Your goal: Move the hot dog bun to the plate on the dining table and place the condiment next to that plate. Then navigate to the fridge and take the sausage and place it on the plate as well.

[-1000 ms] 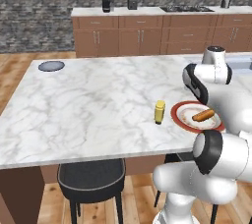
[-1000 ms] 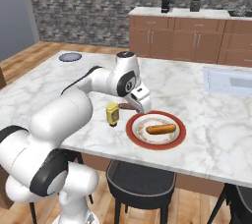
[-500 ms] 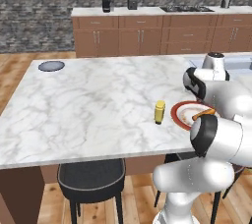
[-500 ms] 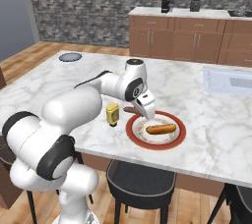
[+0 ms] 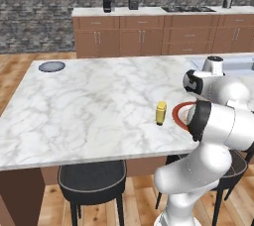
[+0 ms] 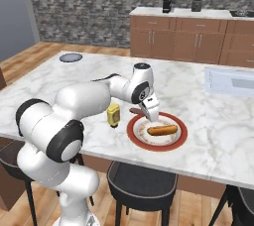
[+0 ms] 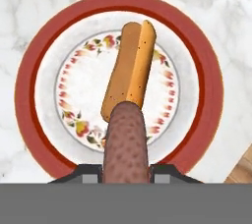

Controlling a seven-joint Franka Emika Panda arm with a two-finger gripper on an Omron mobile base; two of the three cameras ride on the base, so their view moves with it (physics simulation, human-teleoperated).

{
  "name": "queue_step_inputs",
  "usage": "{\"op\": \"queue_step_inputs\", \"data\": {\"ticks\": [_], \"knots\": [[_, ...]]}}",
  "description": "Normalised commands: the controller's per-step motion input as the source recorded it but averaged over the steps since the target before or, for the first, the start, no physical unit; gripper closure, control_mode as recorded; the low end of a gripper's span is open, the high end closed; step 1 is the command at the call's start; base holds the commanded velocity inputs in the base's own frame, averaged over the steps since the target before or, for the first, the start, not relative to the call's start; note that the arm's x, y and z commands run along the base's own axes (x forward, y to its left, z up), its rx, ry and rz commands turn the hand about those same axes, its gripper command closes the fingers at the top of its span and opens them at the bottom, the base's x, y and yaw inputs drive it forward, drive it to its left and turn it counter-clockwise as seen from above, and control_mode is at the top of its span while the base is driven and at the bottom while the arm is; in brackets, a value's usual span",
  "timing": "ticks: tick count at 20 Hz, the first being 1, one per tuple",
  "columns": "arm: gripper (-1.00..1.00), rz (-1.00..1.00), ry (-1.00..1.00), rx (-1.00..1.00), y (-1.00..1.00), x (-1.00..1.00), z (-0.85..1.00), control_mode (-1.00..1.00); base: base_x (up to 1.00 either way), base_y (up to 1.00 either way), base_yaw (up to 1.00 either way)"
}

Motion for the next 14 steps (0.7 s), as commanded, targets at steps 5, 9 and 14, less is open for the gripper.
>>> {"op": "queue_step_inputs", "data": {"ticks": [5,9,14], "knots": [[1.0,-0.07,0.0,0.0,-0.05,0.25,-0.23,-1.0,0.0,0.0,0.0],[1.0,-0.09,0.0,0.0,-0.02,0.23,-0.27,-1.0,0.0,0.0,0.0],[1.0,-0.06,0.0,0.0,-0.03,0.25,-0.33,-1.0,0.0,0.0,0.0]]}}
